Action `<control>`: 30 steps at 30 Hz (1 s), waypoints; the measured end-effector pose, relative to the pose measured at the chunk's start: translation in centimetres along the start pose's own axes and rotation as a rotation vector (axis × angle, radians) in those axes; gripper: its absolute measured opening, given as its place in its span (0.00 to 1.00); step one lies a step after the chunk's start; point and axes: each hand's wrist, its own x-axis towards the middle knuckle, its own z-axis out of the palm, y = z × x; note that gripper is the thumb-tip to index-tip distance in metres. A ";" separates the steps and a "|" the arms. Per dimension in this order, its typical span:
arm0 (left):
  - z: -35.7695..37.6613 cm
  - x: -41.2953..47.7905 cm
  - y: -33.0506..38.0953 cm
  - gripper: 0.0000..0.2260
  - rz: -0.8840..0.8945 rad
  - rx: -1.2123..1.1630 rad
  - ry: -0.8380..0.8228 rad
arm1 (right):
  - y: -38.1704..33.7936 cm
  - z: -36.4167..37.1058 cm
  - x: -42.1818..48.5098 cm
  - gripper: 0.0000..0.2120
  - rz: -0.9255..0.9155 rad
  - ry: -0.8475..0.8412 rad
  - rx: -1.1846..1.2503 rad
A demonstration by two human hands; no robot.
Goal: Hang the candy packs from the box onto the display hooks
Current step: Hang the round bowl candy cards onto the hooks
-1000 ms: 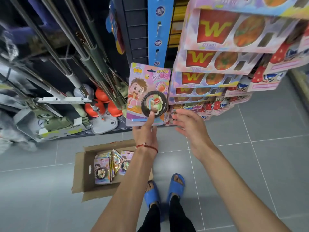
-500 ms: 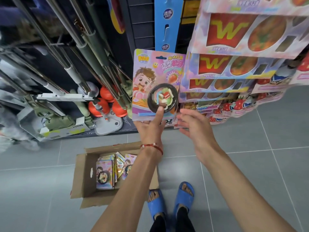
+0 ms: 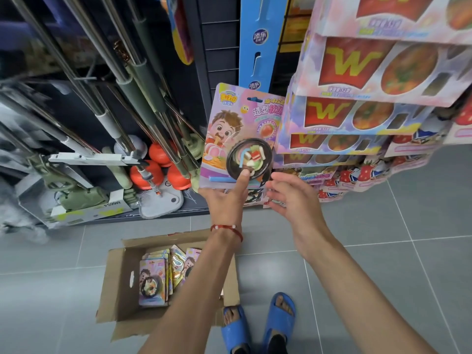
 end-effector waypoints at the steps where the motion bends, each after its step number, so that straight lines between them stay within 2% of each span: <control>1: 0.2 0.1 0.1 0.39 0.016 0.021 0.013 | 0.0 0.0 0.0 0.06 0.001 0.002 -0.003; 5: 0.7 0.3 0.3 0.40 0.021 0.015 0.010 | 0.1 0.2 0.2 0.06 0.014 0.002 -0.003; 12: 1.0 0.6 0.1 0.30 -0.063 -0.028 0.025 | 0.0 0.1 0.4 0.06 0.032 -0.004 0.000; 22: 1.1 0.8 -0.9 0.32 -0.149 -0.062 0.083 | 0.7 0.2 0.6 0.06 0.057 0.007 0.001; 30: 0.7 1.3 -2.0 0.34 -0.206 -0.056 -0.001 | 1.8 0.3 0.7 0.07 0.077 -0.009 -0.009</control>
